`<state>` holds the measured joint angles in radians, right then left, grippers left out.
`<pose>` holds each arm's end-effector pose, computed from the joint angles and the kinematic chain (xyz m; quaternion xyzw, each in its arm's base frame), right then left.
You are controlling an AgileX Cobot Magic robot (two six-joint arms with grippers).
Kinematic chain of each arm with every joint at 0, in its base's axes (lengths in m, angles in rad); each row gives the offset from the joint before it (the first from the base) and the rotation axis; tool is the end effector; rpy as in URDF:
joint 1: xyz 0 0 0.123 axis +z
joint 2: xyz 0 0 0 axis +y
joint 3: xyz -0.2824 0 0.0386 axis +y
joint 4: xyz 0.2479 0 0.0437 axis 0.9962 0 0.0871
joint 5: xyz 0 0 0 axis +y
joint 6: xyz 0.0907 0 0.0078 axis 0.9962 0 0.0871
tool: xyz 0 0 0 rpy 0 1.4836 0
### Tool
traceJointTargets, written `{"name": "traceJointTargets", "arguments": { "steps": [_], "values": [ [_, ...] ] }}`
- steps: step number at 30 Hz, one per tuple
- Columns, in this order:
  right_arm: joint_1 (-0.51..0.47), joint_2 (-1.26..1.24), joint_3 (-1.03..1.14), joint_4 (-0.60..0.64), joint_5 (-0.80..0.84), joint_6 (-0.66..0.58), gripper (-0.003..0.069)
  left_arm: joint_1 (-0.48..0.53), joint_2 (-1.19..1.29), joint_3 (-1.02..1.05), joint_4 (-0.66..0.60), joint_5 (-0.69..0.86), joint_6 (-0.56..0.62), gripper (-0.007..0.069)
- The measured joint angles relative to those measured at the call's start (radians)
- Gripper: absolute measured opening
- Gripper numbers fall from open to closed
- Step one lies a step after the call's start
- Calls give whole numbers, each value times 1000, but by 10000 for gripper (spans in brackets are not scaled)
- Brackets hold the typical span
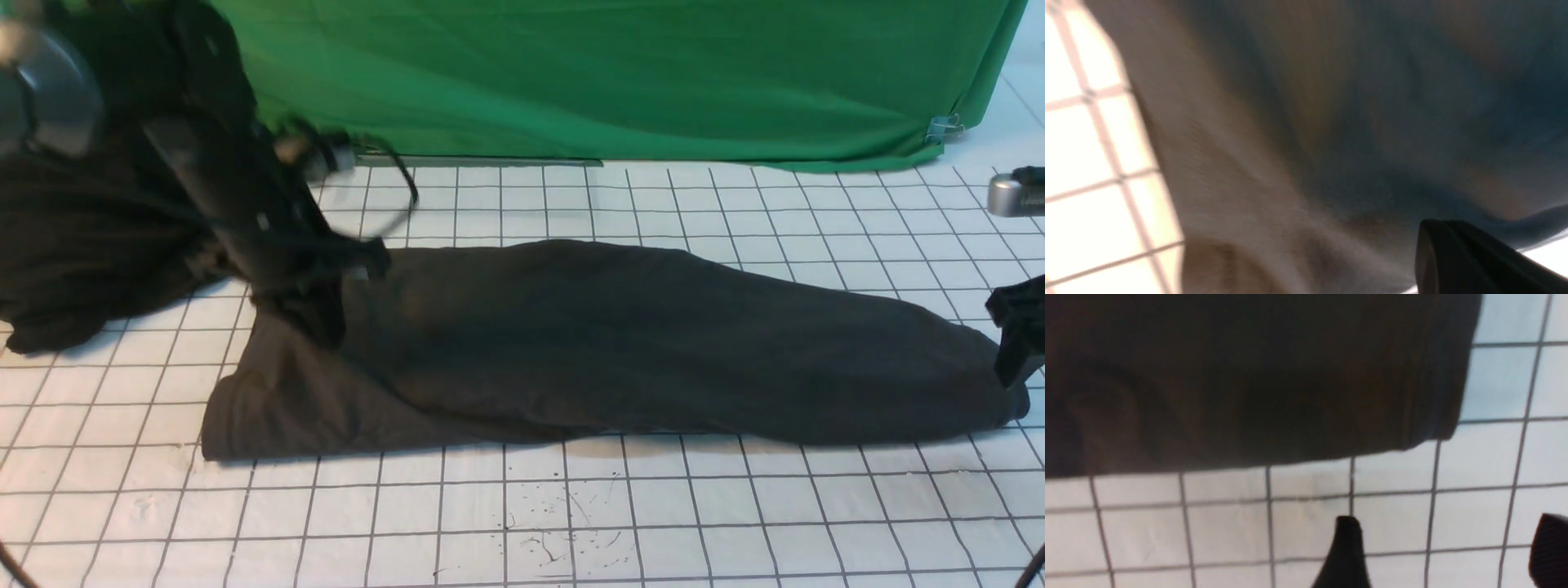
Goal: Fold a long-sleeved shirt over a white checkered tablecloth.
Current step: 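Pull the folded dark garment lengthwise by its ends to straighten it flat on the table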
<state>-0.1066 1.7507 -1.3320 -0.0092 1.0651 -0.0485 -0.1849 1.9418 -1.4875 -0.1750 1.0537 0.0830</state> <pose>0.3464 -0.0378 0.2434 0.0271 0.9958 -0.0109 0.0864 0.3849 -0.0860 0.2138 0.0956 0.9895 -0.0827 0.0705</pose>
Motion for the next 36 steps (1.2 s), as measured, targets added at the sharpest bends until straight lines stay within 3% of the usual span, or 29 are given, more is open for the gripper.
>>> {"name": "traceJointTargets", "arguments": {
  "steps": [7,14,15,20,22,32,35,36],
  "values": [
    [-50,82,1,65,-47,-27,571,3,-9,225,38,-237,-35,-7],
    [-50,198,1,112,-82,-54,540,47,-22,255,11,-252,-54,-6],
    [-50,204,2,120,-86,-63,498,48,-22,257,12,-251,-54,-6],
    [-51,210,-6,143,-91,-110,104,51,-22,258,8,-254,-53,-4],
    [-57,210,-30,112,-71,-101,48,53,-22,258,-1,-253,-42,-4],
    [-138,188,-79,26,59,-29,46,56,-22,262,-119,-192,4,-4],
    [-143,188,-79,0,51,-25,120,55,-24,268,-164,-140,32,-4],
    [-145,188,-79,-18,47,-25,205,55,-41,271,-166,-114,42,-4]
  ]
}}
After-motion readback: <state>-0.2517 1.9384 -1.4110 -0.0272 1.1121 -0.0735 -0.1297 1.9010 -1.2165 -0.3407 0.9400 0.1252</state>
